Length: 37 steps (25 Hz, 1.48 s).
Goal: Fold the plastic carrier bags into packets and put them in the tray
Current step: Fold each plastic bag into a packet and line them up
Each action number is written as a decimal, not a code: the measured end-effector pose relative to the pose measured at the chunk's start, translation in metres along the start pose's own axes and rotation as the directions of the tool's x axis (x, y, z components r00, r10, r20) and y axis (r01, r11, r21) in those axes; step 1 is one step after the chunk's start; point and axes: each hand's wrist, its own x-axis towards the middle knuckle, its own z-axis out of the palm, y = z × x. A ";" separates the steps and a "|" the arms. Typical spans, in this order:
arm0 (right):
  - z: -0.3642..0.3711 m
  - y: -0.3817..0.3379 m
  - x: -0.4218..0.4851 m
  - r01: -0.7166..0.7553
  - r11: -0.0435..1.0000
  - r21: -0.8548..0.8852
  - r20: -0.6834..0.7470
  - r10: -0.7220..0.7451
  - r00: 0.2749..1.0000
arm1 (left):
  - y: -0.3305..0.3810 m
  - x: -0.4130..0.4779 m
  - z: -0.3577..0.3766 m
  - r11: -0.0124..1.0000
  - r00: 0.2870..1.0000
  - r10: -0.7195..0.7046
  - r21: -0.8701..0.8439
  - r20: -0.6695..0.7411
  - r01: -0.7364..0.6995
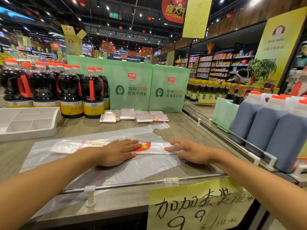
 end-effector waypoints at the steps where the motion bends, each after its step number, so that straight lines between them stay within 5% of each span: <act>1: 0.001 0.000 0.000 0.005 1.000 0.000 0.008 -0.005 1.000 | 0.002 0.000 -0.001 1.000 1.000 -0.007 0.000 0.007 0.007; 13: 0.006 0.002 0.001 0.007 1.000 -0.024 0.053 -0.006 0.999 | 0.039 0.038 -0.008 0.996 0.998 0.056 -0.071 0.000 -0.056; 27: 0.007 0.016 -0.013 -0.071 0.997 0.023 0.023 0.071 0.997 | 0.034 0.044 0.006 0.997 0.999 0.029 0.069 -0.046 -0.026; 37: 0.006 0.014 -0.008 -0.092 0.993 -0.074 0.037 0.095 0.995 | 0.028 0.035 0.004 0.991 0.997 -0.054 0.128 0.046 0.048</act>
